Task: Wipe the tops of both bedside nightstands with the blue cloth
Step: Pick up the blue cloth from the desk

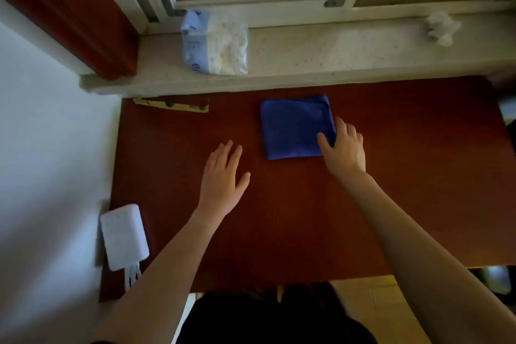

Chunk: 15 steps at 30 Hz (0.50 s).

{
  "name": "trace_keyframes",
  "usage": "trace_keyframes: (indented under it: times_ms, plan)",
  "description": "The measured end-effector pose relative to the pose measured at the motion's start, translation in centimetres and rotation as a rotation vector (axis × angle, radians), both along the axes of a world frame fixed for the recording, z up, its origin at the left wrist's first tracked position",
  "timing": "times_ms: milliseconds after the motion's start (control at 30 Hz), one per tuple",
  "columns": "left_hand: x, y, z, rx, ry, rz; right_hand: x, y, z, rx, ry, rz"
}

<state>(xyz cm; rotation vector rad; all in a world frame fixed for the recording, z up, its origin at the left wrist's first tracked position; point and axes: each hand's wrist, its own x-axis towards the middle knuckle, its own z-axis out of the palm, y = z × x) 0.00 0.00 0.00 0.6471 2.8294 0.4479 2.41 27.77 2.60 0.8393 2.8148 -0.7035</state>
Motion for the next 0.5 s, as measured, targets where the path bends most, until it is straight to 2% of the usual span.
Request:
trace_keyframes:
  times_ms: [100,200,333,400,500]
  plan:
    - [-1.3,-0.3,-1.3,-0.054,0.008,0.0,-1.8,-0.4,-0.8,0.084,-0.105,-0.068]
    - [-1.4,-0.4,-2.2,-0.058,-0.013,-0.015,-2.9,-0.8,-1.2,0.029,-0.118,-0.147]
    - [-1.5,-0.7,-2.5,-0.044,-0.01,-0.017,-3.8,-0.5,-1.1,-0.245,-0.122,-0.314]
    - [-1.5,-0.6,-2.3,-0.035,-0.02,-0.015,-4.2,-0.2,-0.9,-0.393,-0.188,-0.387]
    - [-1.6,-0.5,-2.0,-0.046,-0.028,-0.018,-4.4,-0.6,-0.4,-0.783,-0.201,-0.574]
